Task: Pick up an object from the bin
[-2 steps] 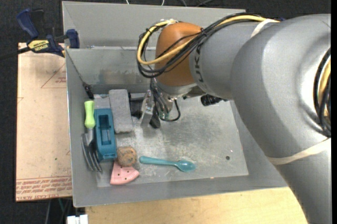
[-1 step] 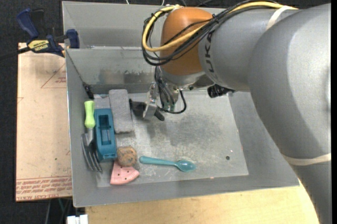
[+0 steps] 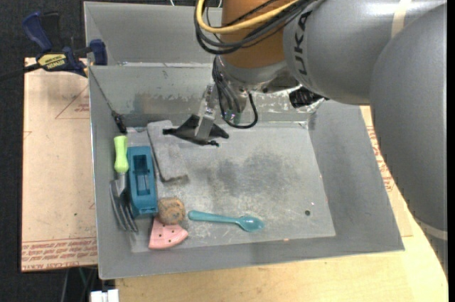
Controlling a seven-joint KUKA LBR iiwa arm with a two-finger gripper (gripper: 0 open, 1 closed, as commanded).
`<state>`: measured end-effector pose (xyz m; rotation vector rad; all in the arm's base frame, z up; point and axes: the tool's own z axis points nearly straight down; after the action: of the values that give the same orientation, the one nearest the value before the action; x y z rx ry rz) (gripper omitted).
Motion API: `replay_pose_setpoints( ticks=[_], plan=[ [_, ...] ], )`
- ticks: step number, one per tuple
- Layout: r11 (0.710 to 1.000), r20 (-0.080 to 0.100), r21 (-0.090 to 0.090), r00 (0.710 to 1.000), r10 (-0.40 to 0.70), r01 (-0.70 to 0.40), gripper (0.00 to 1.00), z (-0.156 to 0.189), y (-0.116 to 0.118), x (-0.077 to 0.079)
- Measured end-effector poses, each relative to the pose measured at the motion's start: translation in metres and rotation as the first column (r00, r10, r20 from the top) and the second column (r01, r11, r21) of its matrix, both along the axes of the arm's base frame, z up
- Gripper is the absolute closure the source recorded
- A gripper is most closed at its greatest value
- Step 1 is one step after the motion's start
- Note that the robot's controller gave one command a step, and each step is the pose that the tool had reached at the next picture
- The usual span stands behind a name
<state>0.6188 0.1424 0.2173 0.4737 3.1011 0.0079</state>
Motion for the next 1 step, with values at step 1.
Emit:
replay_pose_setpoints(
  ticks=[1],
  plan=[
    [0.977,0.003,-0.003,0.977,0.215,-0.215,1.0,0.0711,0.0014,-0.0045]
  ],
)
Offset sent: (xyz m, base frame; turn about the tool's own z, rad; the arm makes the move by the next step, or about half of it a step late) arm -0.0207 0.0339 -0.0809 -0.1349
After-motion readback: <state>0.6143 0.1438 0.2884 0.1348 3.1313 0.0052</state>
